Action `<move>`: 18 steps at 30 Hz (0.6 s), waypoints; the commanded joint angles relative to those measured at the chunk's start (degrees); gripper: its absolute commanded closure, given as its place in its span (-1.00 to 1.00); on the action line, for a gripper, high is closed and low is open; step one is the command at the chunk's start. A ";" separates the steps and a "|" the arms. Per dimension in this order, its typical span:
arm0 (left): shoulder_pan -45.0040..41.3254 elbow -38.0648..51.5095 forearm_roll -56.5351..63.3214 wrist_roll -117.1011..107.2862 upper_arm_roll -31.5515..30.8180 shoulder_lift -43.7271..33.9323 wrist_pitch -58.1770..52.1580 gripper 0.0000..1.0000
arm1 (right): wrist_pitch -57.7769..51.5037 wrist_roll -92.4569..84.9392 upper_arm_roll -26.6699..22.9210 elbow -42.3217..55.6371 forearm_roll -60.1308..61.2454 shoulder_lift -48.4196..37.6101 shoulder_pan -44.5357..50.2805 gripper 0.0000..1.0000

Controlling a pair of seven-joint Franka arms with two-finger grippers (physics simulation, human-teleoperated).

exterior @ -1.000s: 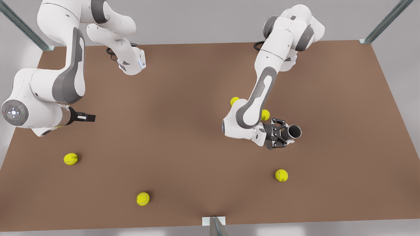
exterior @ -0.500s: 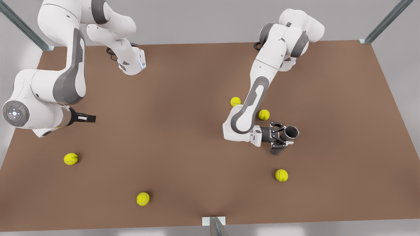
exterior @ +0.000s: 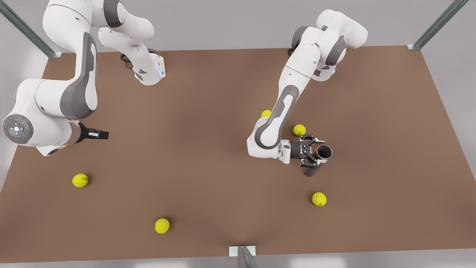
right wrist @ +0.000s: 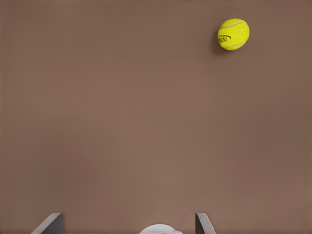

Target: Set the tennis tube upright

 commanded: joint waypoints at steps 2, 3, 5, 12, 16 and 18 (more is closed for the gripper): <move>-0.06 2.64 0.18 4.03 0.02 1.41 -1.05 -1.00 | 0.14 0.00 -0.04 0.02 0.02 -0.07 0.00 -1.00; -0.06 3.78 0.18 4.82 0.02 1.94 -1.66 -1.00 | 0.14 0.00 -0.04 0.02 0.11 -0.07 0.00 -1.00; 0.03 5.19 0.27 5.52 0.02 2.90 -1.40 -1.00 | 0.14 0.00 -0.04 0.02 0.02 -0.07 0.00 -1.00; -1.91 17.75 -0.26 7.28 -1.90 9.76 -2.89 -1.00 | 0.14 -0.62 -0.04 0.02 0.03 -0.07 -0.09 -1.00; 1.25 26.98 -4.38 20.36 -14.83 6.78 -3.16 -1.00 | 0.14 -0.62 -0.04 0.02 0.11 -0.07 -0.09 -1.00; 11.00 27.08 -19.76 50.76 -15.71 -2.27 6.94 -1.00 | 0.14 -0.62 -0.04 0.02 0.03 -0.07 -0.09 -1.00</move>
